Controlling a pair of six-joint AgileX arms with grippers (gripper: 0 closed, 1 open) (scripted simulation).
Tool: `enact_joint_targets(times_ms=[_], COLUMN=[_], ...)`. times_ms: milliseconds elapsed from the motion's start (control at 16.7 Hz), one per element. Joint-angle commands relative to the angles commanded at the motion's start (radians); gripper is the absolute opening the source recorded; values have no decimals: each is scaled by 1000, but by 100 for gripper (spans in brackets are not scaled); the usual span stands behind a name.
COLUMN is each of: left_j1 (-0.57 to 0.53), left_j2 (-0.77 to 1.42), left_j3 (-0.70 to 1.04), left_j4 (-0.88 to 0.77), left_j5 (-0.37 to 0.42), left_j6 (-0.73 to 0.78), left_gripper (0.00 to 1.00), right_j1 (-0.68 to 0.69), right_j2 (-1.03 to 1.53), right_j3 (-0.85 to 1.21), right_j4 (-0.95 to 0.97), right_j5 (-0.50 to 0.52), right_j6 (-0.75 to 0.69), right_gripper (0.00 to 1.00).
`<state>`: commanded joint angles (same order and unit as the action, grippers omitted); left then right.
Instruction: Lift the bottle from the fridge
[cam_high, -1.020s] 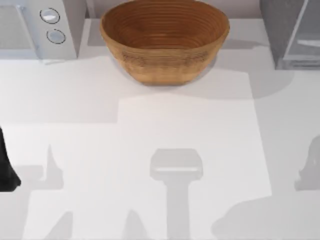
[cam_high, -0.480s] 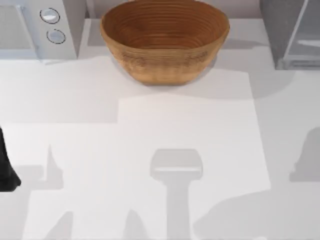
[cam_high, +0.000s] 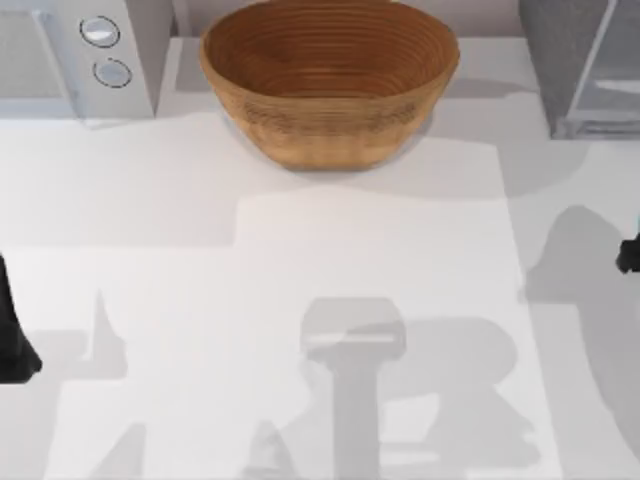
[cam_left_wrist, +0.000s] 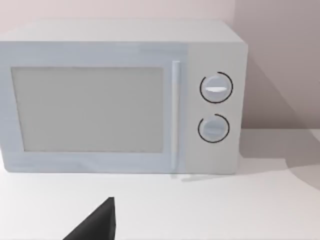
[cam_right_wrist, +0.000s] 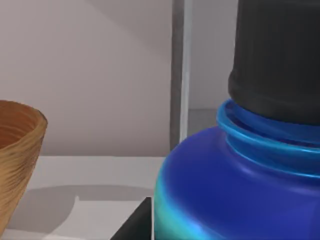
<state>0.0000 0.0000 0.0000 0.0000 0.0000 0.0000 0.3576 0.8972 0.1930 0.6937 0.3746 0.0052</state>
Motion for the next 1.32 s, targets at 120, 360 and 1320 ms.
enact_joint_targets(times_ms=[120,360,1320], left_j1=[0,0,0], left_j2=[0,0,0], left_j3=[0,0,0], left_j4=[0,0,0], left_j5=[0,0,0], left_j6=[0,0,0], left_gripper=[100,100,100], right_j1=[79,224,395], right_j2=[209,561,1014], right_j3=[38,112,228], right_j4=[146,419,780], right_j5=[81,228,404], right_j6=[3,9,13], right_gripper=[0,0,0])
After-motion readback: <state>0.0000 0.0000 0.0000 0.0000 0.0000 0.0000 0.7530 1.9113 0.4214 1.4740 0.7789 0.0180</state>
